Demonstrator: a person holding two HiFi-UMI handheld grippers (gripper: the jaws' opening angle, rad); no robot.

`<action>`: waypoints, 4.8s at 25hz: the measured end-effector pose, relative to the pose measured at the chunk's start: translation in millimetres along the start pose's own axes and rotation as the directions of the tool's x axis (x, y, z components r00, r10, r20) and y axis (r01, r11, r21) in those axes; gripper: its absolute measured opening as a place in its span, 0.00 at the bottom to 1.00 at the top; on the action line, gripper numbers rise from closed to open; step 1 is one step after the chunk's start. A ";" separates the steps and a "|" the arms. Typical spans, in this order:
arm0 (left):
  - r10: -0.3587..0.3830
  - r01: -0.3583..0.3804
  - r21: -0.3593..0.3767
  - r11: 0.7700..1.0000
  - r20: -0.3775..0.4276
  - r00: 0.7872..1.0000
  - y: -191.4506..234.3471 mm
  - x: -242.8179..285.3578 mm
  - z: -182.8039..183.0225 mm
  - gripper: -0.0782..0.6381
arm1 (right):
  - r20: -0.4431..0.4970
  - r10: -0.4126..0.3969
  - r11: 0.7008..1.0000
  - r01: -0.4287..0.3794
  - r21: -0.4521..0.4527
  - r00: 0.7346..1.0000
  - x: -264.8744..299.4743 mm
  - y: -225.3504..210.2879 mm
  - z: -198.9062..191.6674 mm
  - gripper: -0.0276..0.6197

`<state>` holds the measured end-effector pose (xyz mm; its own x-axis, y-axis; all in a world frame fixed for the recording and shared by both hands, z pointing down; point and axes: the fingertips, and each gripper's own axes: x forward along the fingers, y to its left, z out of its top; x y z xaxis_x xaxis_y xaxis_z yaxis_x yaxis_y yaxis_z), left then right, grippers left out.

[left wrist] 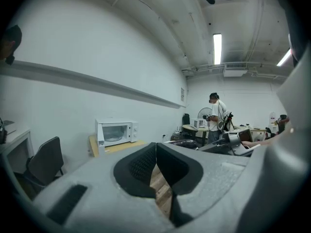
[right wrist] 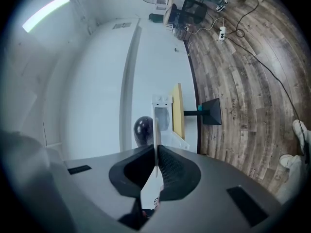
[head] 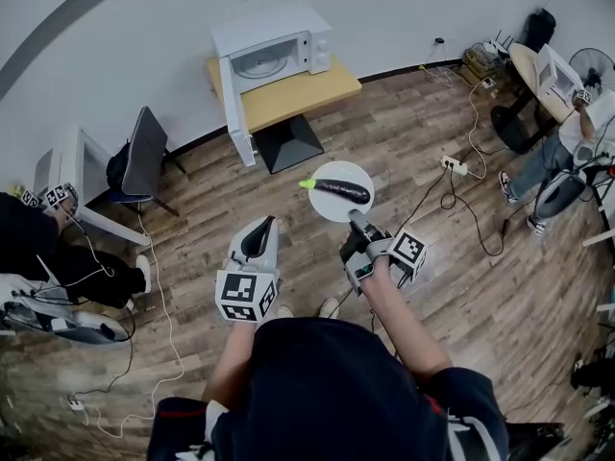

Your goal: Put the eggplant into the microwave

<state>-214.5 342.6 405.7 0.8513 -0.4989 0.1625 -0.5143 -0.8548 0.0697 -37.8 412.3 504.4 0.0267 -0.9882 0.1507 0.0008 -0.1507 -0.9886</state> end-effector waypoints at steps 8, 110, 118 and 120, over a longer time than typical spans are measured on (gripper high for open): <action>0.039 -0.039 -0.007 0.999 -0.009 0.999 -11.8 18.8 -2.5 0.13 | -0.044 -0.004 1.000 0.004 0.002 0.999 6.8 -4.1 23.1 0.08; 0.216 -0.229 -0.143 0.963 -0.101 0.971 252.6 445.6 63.8 0.13 | -0.387 -0.126 0.992 0.126 -0.026 0.913 540.4 43.6 199.5 0.08; 0.325 -0.339 -0.130 0.932 -0.119 0.938 265.0 454.2 59.7 0.13 | -0.473 -0.123 0.992 0.117 -0.044 0.872 567.4 46.7 201.5 0.08; 0.349 -0.364 -0.134 0.922 -0.120 0.929 267.7 454.7 58.5 0.13 | -0.492 -0.125 0.992 0.114 -0.051 0.862 571.9 46.6 200.7 0.08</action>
<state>41.0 -121.4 440.6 0.5991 -0.7451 0.2930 -0.7976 -0.5874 0.1372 178.1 -154.6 543.8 -0.4689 -0.8458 0.2545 -0.0473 -0.2637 -0.9634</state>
